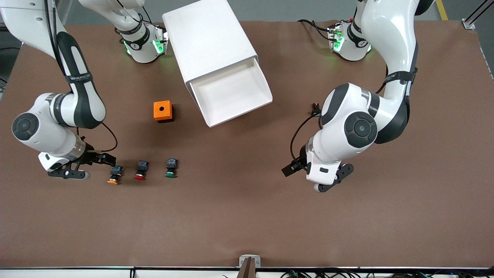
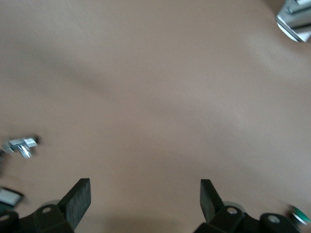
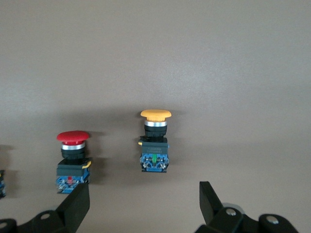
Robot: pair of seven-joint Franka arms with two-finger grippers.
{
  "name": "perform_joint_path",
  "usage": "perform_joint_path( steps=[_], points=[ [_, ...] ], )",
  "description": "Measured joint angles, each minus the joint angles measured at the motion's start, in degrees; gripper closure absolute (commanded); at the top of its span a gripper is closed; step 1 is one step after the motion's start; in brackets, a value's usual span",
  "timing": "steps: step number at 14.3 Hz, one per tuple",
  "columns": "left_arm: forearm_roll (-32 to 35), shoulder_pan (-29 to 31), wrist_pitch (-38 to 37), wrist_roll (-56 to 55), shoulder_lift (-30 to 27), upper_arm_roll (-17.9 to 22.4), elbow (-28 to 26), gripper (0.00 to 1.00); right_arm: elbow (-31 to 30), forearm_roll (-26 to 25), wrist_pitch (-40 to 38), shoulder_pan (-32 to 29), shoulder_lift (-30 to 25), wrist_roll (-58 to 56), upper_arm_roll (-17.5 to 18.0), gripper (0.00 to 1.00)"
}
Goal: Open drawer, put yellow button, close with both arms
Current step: 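Release the drawer with the left gripper while the right gripper reaches the yellow button, then grasp the yellow-capped button with the right gripper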
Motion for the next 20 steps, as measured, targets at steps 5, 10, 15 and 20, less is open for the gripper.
perform_joint_path(
  steps=[5, 10, 15, 20],
  points=[
    [4.0, -0.3, 0.1, 1.3, 0.0, -0.2, -0.4, 0.01, -0.1, 0.0, 4.3, 0.0, 4.1, 0.0, 0.0, 0.0],
    [4.1, -0.3, 0.1, 1.4, 0.0, -0.2, -0.8, 0.01, 0.0, 0.0, 7.7, 0.0, 7.3, 0.1, -0.1, 0.0],
    [4.1, -0.2, 0.2, 1.4, 0.0, -0.2, -1.0, 0.01, 0.2, 0.1, 9.8, -0.1, 9.3, 0.1, -0.2, 0.0],
    [5.2, -0.9, 0.2, 1.5, 0.0, -0.3, -1.5, 0.01, 0.7, 0.2, 10.1, -0.2, 10.1, 0.1, -0.2, 0.05]
  ],
)
